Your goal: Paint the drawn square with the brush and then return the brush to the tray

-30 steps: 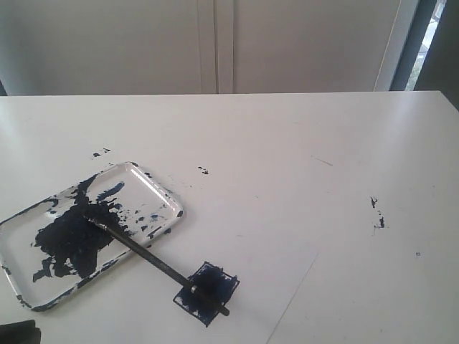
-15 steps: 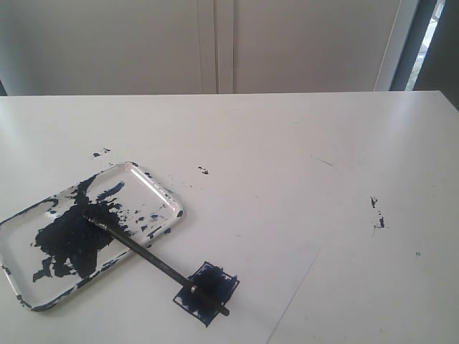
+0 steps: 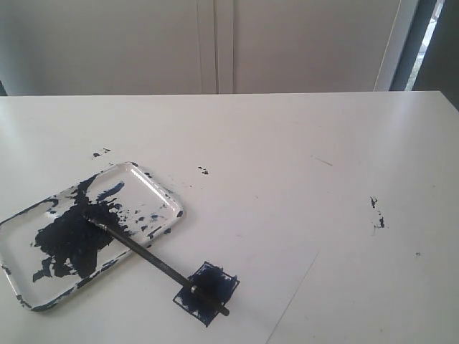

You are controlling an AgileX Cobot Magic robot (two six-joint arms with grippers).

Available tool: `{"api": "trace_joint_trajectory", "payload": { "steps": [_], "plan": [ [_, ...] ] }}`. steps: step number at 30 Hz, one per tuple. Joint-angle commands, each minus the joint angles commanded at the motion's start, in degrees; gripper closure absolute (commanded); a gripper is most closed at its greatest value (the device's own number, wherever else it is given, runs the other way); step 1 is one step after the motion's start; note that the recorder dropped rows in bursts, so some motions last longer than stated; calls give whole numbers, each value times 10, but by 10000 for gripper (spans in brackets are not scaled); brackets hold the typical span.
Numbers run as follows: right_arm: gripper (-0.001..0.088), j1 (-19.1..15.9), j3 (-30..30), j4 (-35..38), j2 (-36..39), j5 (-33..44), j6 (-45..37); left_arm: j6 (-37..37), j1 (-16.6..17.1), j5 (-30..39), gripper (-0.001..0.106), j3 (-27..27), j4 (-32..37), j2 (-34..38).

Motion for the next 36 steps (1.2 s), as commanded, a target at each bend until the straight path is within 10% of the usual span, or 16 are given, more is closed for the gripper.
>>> {"api": "trace_joint_trajectory", "payload": {
  "steps": [27,36],
  "plan": [
    [868,0,0,-1,0,40,0,0,1,-20,910,0,0,0],
    [868,0,0,0,0,41,0,0,48,-20,910,0,0,0]
  ]
}}
